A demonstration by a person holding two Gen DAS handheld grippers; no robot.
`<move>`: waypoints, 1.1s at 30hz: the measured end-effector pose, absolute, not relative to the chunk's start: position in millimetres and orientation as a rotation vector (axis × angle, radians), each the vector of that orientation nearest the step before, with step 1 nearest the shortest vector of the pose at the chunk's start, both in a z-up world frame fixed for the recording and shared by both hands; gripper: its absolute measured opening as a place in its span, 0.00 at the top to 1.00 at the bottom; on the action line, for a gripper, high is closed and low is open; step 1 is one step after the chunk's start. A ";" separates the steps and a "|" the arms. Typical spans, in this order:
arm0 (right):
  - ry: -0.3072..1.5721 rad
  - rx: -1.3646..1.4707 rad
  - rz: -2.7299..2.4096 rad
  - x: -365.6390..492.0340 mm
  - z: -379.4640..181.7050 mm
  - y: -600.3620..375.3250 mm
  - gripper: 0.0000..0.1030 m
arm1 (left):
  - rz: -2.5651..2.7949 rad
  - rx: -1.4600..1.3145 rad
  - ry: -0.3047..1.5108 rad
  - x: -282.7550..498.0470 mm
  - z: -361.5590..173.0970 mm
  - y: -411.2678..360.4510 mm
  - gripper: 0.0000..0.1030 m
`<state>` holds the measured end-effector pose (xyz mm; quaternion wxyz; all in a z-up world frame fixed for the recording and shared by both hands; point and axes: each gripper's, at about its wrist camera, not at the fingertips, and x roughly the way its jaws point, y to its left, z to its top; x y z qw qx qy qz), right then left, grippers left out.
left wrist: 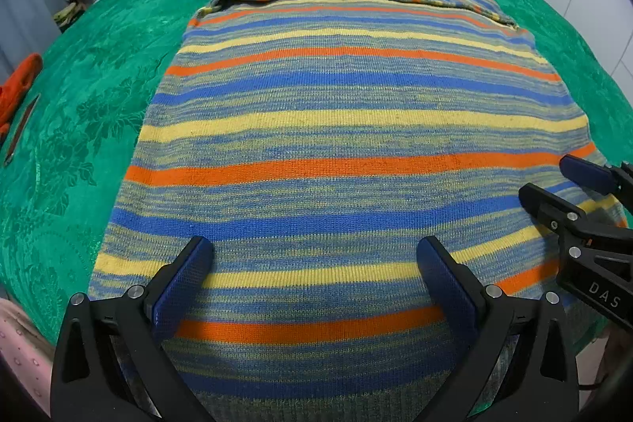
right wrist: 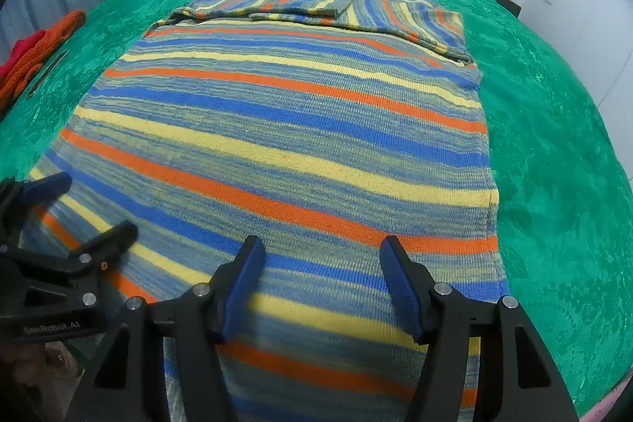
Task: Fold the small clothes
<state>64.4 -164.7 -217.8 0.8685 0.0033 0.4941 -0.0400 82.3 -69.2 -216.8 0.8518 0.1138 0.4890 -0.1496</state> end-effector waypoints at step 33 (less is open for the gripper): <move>1.032 -0.004 -0.089 63.8 -219.6 -165.5 0.40 | -0.313 0.247 1.030 82.4 -217.9 -70.1 0.01</move>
